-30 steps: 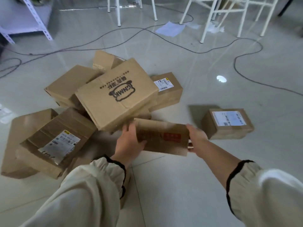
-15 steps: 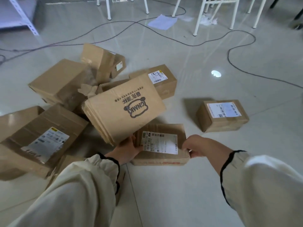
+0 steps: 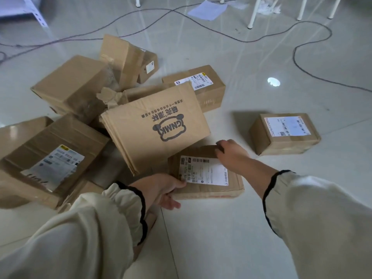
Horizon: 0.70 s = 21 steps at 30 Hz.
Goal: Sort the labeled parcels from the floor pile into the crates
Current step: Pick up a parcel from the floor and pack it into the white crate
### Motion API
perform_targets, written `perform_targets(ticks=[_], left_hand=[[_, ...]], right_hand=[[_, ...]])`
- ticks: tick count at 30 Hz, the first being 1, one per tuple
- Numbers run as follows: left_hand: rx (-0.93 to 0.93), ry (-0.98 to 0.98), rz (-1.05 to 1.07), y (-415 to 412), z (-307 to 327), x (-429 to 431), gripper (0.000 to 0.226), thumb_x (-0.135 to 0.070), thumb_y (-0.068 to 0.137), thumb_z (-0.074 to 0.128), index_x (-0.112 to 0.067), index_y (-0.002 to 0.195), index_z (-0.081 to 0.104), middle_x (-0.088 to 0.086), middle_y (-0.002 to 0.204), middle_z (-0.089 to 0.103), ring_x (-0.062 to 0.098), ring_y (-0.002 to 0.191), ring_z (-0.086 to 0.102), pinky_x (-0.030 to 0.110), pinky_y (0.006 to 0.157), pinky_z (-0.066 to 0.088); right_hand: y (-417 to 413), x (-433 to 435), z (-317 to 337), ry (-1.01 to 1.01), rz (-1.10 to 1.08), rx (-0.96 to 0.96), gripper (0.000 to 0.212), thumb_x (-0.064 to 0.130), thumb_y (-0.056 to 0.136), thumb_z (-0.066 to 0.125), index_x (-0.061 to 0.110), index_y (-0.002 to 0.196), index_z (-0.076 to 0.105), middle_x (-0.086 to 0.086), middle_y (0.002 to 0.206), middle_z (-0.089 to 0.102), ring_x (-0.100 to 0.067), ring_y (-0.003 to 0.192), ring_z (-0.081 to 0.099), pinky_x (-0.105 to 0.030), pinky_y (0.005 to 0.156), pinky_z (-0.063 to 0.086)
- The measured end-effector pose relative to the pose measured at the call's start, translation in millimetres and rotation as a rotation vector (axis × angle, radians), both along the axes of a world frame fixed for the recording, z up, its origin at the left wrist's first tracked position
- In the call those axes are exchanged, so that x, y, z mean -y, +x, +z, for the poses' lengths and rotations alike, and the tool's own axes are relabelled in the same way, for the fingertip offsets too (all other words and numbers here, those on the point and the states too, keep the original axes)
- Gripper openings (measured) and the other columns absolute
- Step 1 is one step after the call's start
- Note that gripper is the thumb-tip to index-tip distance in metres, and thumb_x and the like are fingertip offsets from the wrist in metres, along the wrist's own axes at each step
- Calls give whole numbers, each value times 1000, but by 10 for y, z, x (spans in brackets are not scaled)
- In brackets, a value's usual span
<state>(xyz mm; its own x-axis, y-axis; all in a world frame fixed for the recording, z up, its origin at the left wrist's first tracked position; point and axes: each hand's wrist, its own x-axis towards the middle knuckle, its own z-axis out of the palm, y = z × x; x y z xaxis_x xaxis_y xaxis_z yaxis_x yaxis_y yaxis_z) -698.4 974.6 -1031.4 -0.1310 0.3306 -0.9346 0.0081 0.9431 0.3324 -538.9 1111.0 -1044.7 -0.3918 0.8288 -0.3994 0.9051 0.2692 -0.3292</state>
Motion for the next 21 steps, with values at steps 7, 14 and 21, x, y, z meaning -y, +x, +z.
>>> perform_targets(ticks=[7,14,21], left_hand=[[-65,199,247,143,-174,-158,41,-31,88,66,-6,119,57,9,113,59,23,100,56,33,77,47],[83,303,59,646,-203,-347,31,-32,84,70,-20,110,56,1,103,67,25,97,60,40,83,46],[191,259,-40,764,-253,-358,52,-37,83,69,-27,128,47,2,117,65,29,106,59,53,97,41]], right_hand=[[694,14,205,-624,-197,132,35,43,93,51,11,101,60,-6,95,63,-27,93,61,-36,82,48],[1079,133,170,-1031,-211,357,49,38,95,51,6,132,52,-7,130,57,-31,122,52,-46,105,38],[1148,61,97,-1042,-369,171,37,12,94,54,-1,128,48,-18,123,53,-27,96,58,-42,102,42]])
